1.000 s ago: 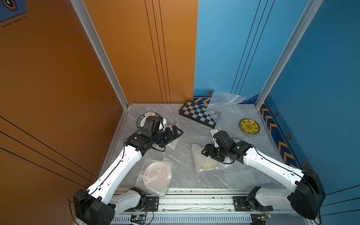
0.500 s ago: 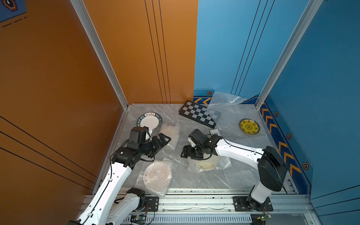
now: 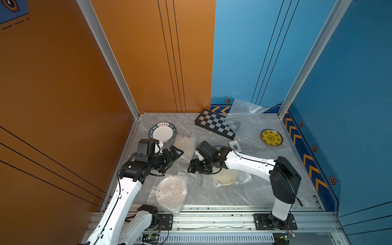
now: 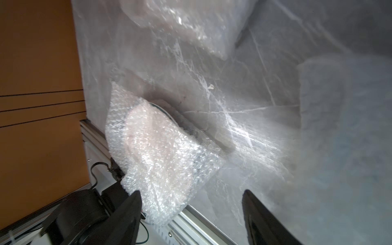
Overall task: Unpack dinner plates from bubble wrap
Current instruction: Unwrap the bubble wrap at the center of the board.
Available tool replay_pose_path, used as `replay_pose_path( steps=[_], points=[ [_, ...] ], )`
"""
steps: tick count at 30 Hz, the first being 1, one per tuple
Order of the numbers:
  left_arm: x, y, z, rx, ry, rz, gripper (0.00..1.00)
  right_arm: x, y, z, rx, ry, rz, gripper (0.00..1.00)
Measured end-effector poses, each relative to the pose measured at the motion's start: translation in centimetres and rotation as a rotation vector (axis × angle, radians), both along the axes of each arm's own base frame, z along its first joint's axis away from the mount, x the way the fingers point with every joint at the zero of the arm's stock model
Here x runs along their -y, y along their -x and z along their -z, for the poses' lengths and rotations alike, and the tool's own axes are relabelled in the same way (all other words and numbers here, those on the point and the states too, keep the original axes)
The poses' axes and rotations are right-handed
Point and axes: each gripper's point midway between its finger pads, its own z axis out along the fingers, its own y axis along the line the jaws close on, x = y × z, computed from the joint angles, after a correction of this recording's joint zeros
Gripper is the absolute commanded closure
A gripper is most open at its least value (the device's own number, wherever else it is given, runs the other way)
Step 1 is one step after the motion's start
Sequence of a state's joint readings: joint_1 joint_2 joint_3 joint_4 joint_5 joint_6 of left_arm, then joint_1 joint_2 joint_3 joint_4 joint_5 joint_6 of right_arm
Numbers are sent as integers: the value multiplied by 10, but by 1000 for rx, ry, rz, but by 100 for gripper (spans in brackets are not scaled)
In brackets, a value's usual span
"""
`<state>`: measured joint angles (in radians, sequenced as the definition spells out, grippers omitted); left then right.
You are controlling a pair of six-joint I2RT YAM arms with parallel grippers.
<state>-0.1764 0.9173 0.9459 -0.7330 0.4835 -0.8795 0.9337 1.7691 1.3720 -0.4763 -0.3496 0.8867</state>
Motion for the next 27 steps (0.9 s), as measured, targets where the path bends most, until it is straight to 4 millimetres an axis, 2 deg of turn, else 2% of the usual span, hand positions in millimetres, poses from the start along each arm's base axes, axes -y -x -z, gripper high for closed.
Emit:
replay_pose_path(
  steps=[2, 3, 5, 8, 12, 16, 18, 21, 27],
  points=[
    [7, -3, -1, -6, -2, 24, 2, 13, -7, -35, 53, -56, 33, 24],
    [12, -3, -1, -7, -3, 40, 2, 25, -10, -55, 81, -88, 57, 24],
    [24, -5, -2, -6, -6, 82, 2, 53, -12, -80, 120, -125, 109, 24],
    [46, -7, 0, -7, -11, 149, 2, 106, -10, -92, 145, -112, 206, 24],
    [72, -14, 3, -9, -16, 208, 2, 173, 4, -84, 122, -22, 327, 24],
    [89, -22, 4, -5, -13, 240, 2, 227, 21, -59, 54, 67, 430, 23],
    [94, -25, 4, -4, -12, 249, 2, 239, 29, -44, 12, 112, 442, 23],
    [99, -29, 3, 3, -10, 253, 2, 244, 35, -25, -39, 173, 426, 24],
    [100, -31, 1, 15, -6, 254, 2, 241, 26, -1, -90, 235, 396, 26]
  ],
)
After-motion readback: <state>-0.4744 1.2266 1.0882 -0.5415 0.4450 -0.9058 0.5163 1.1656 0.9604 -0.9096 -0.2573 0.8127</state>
